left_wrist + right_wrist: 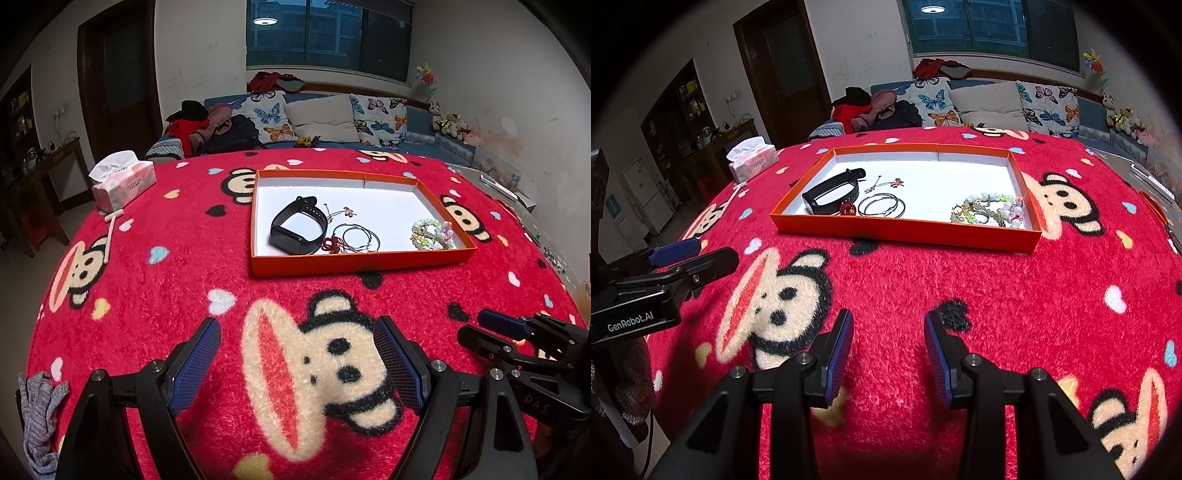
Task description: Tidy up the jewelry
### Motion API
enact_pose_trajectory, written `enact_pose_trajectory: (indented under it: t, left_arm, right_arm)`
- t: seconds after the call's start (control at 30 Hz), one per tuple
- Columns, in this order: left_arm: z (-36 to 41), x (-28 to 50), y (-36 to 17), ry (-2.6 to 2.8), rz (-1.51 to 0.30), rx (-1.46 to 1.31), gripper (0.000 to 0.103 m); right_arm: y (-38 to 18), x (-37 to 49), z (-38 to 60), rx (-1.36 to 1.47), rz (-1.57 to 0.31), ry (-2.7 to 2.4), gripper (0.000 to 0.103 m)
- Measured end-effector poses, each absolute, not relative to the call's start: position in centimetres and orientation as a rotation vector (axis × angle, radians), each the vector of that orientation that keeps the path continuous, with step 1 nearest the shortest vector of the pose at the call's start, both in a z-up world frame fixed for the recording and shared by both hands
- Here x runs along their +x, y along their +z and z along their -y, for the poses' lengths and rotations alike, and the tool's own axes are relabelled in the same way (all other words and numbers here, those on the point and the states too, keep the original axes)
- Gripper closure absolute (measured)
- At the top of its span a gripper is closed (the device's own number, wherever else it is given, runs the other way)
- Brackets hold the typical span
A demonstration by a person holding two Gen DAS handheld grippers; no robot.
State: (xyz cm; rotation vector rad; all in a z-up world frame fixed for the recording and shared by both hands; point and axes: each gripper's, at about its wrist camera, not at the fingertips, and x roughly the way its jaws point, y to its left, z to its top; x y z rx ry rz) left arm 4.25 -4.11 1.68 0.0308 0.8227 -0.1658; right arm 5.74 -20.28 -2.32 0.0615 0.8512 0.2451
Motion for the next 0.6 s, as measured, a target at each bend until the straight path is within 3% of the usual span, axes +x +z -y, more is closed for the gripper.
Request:
enact_pose_trajectory:
  t: [0.6]
  left_arm:
    - [3.63,4.27,1.12,-0.144,-0.838,0.045,0.012]
  right_arm:
    - [-2.31,5.74,20.29,0.061,-0.850,0.242,0.059]
